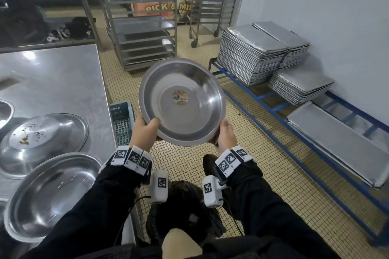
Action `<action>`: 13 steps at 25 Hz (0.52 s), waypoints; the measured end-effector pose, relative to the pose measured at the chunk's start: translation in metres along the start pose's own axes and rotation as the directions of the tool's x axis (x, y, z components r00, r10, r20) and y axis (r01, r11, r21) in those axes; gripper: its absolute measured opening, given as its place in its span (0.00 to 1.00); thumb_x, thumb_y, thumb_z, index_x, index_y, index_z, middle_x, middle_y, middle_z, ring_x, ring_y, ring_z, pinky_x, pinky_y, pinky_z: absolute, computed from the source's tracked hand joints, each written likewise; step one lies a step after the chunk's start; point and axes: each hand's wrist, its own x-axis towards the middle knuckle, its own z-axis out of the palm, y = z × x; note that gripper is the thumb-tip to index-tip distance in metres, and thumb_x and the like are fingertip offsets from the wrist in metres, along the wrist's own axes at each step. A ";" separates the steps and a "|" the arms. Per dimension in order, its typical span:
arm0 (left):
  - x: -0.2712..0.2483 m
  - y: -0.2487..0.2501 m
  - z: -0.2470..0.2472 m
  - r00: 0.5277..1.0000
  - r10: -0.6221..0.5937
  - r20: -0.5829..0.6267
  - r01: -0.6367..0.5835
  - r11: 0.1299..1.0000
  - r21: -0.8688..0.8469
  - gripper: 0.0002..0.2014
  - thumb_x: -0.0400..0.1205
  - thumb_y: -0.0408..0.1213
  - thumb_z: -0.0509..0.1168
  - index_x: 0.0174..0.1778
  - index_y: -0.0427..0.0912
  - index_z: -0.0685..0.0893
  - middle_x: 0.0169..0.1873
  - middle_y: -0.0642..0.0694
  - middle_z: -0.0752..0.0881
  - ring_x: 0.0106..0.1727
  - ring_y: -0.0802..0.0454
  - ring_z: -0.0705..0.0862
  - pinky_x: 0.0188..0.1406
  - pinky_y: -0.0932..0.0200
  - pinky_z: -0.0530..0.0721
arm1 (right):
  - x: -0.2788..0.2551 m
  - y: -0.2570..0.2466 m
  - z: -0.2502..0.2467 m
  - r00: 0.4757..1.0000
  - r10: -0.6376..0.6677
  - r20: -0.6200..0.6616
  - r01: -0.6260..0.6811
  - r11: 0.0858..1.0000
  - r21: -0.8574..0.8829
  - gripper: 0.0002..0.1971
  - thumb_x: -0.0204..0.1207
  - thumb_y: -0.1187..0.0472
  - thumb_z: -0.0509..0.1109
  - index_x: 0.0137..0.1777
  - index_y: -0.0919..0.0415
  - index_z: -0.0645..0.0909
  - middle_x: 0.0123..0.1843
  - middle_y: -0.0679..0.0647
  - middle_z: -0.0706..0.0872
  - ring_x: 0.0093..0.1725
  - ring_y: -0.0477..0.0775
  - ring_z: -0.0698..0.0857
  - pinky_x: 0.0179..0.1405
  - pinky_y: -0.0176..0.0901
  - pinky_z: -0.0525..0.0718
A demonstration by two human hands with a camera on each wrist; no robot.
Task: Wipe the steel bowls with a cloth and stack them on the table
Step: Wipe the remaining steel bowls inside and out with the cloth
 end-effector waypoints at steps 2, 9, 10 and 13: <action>0.004 -0.002 -0.008 1.000 0.001 -0.031 0.000 0.998 0.060 0.18 0.84 0.28 0.58 0.69 0.45 0.73 0.46 0.53 0.80 0.44 0.59 0.79 0.37 0.70 0.77 | -0.003 0.004 -0.008 0.996 -0.069 -0.056 0.058 0.983 -0.174 0.17 0.86 0.49 0.50 0.64 0.58 0.73 0.54 0.54 0.80 0.50 0.51 0.81 0.41 0.39 0.79; -0.005 -0.004 -0.018 1.000 -0.001 0.023 -0.001 0.994 0.111 0.11 0.88 0.41 0.57 0.65 0.56 0.73 0.44 0.56 0.83 0.42 0.60 0.84 0.38 0.67 0.80 | 0.001 -0.025 0.000 0.818 -0.548 0.176 0.569 0.728 -0.383 0.17 0.79 0.55 0.67 0.67 0.56 0.79 0.58 0.49 0.83 0.55 0.43 0.81 0.55 0.34 0.82; -0.006 -0.004 -0.016 0.999 0.003 0.045 -0.008 0.995 0.103 0.10 0.88 0.42 0.57 0.63 0.58 0.73 0.44 0.55 0.85 0.43 0.59 0.86 0.40 0.64 0.84 | 0.007 -0.034 0.010 0.756 -0.612 0.231 0.645 0.636 -0.425 0.18 0.79 0.57 0.68 0.68 0.58 0.79 0.58 0.52 0.83 0.55 0.46 0.81 0.57 0.35 0.81; -0.009 -0.004 -0.007 0.995 0.027 0.099 -0.034 0.997 0.076 0.07 0.87 0.43 0.58 0.60 0.58 0.75 0.48 0.51 0.87 0.48 0.52 0.88 0.52 0.54 0.87 | 0.024 -0.053 0.041 0.612 -0.721 0.324 0.767 0.443 -0.464 0.16 0.77 0.64 0.70 0.64 0.65 0.82 0.60 0.59 0.83 0.57 0.56 0.82 0.61 0.44 0.80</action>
